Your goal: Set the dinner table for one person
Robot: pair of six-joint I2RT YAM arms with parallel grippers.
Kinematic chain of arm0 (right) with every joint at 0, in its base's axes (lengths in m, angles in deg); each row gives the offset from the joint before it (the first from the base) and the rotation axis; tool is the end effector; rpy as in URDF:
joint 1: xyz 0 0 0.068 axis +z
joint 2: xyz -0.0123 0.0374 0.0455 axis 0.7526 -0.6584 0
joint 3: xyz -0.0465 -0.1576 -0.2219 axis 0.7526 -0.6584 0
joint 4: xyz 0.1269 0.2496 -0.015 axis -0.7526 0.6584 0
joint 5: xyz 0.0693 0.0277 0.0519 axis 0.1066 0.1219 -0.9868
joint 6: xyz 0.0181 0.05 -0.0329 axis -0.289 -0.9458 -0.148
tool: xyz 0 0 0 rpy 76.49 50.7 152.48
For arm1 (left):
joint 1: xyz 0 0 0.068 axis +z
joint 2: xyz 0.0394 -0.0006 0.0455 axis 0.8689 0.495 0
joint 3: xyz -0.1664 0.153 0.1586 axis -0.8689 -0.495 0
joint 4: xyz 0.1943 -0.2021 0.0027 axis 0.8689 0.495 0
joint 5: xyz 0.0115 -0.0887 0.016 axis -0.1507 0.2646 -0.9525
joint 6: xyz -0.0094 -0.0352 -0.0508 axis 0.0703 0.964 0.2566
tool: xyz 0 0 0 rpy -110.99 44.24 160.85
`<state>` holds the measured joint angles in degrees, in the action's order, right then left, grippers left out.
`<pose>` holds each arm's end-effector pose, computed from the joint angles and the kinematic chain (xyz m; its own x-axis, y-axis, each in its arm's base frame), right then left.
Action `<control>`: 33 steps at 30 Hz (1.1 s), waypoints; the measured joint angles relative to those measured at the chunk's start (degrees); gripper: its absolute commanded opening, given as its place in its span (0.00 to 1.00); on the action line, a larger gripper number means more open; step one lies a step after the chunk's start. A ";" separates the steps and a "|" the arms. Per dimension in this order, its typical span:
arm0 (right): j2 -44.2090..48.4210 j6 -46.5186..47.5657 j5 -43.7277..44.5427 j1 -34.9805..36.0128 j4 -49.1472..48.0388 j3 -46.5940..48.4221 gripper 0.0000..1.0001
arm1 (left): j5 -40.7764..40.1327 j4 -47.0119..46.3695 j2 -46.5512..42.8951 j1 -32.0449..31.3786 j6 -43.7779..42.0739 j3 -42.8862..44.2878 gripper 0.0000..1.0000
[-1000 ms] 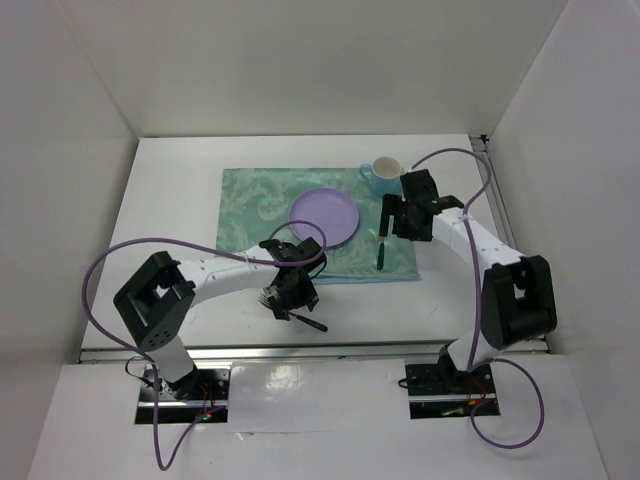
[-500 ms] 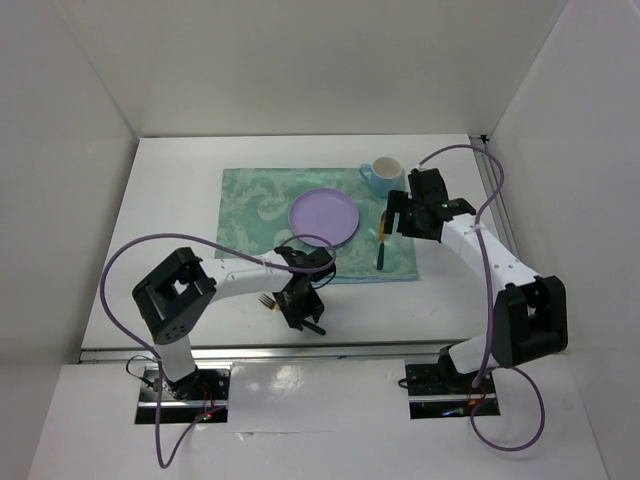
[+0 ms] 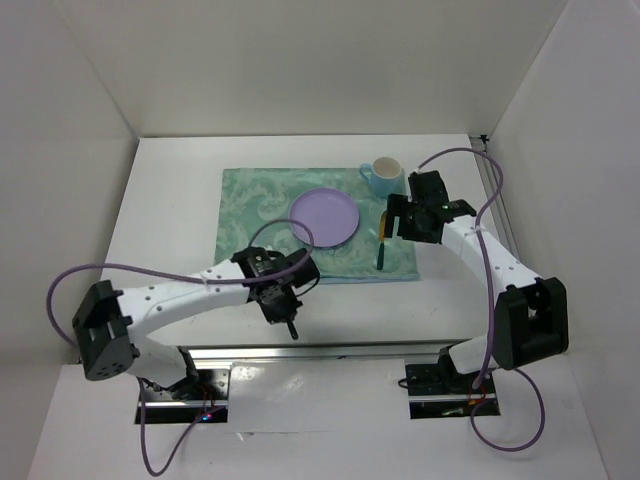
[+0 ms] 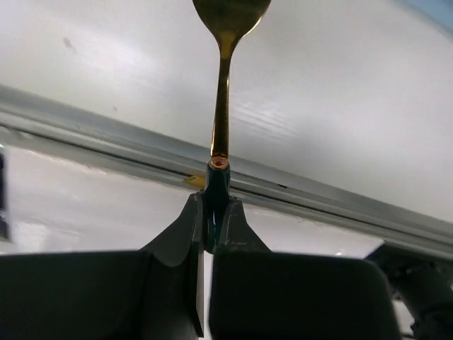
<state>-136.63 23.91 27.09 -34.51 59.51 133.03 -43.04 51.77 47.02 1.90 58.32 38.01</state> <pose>0.3087 0.0760 0.2472 -0.8098 0.1189 -0.5746 0.0429 0.9886 0.1440 0.1551 -0.2358 0.2209 -0.7971 -0.5795 -0.1699 -0.5462 0.8118 -0.2063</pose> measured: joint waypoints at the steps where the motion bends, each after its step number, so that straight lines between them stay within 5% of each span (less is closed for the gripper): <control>1: 0.00 -0.07 -0.33 0.00 0.11 0.00 0.87 | -1.92 1.79 -1.46 0.17 -1.31 1.75 0.00; 7: 1.36 -0.66 -3.32 0.00 1.44 0.09 0.88 | -9.57 5.35 -2.71 12.37 -19.58 11.82 0.00; 16: 5.55 -1.31 -5.40 0.00 4.35 1.75 0.88 | -17.31 4.48 17.42 25.75 -47.36 24.26 0.00; 33: 8.11 -2.78 -3.93 0.00 7.43 1.75 0.92 | -10.99 -0.20 41.29 35.76 -59.84 41.99 0.00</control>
<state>-128.53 21.13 23.15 -34.51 66.94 134.78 -54.03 51.57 88.31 37.66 -1.52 80.00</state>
